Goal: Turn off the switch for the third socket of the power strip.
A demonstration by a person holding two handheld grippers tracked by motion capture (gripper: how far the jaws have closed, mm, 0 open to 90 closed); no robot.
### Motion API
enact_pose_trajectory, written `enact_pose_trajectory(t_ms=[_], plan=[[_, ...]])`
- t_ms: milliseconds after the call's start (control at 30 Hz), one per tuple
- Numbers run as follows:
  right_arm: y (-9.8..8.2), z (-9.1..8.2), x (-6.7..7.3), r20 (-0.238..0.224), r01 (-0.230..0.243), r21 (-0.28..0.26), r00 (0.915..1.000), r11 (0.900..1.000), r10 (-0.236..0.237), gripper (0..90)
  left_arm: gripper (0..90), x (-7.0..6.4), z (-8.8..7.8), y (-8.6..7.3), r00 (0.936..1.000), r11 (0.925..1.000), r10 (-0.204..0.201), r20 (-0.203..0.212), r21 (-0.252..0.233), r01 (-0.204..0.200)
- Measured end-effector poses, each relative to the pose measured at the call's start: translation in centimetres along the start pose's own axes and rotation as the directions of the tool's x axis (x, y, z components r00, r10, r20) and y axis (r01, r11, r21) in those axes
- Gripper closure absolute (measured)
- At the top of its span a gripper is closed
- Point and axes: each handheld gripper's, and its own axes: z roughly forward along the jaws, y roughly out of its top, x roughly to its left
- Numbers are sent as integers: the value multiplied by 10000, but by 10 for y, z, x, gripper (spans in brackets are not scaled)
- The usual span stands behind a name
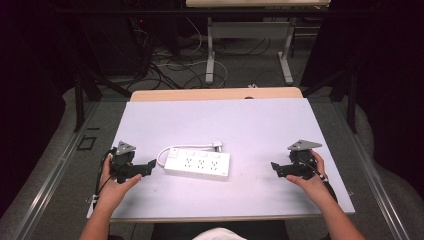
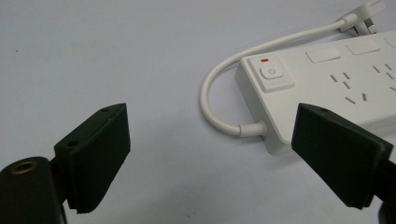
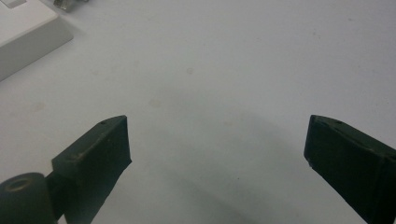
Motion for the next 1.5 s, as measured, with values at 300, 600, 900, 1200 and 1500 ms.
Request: enact_pose_trajectory(t_ms=[300,600,900,1200,1500], plan=[[0,0,2,-85,34,-41,10000,10000,-35,67,153,-11,-7,8,9978,9982,592,303,4,-593],[0,1,4,-154,-38,19,9999,10000,38,67,155,-22,-9,15,9959,9970,774,470,19,-776],[0,1,4,-288,-130,-35,9995,9999,129,68,162,-32,-6,25,9911,9930,1161,658,127,-1172],[-1,1,5,-266,-142,38,9995,9999,143,71,187,-43,-3,34,9870,9906,1344,886,128,-1360],[-1,2,4,-325,-213,29,9992,9998,214,73,217,-52,4,41,9826,9876,1540,1035,146,-1563]])
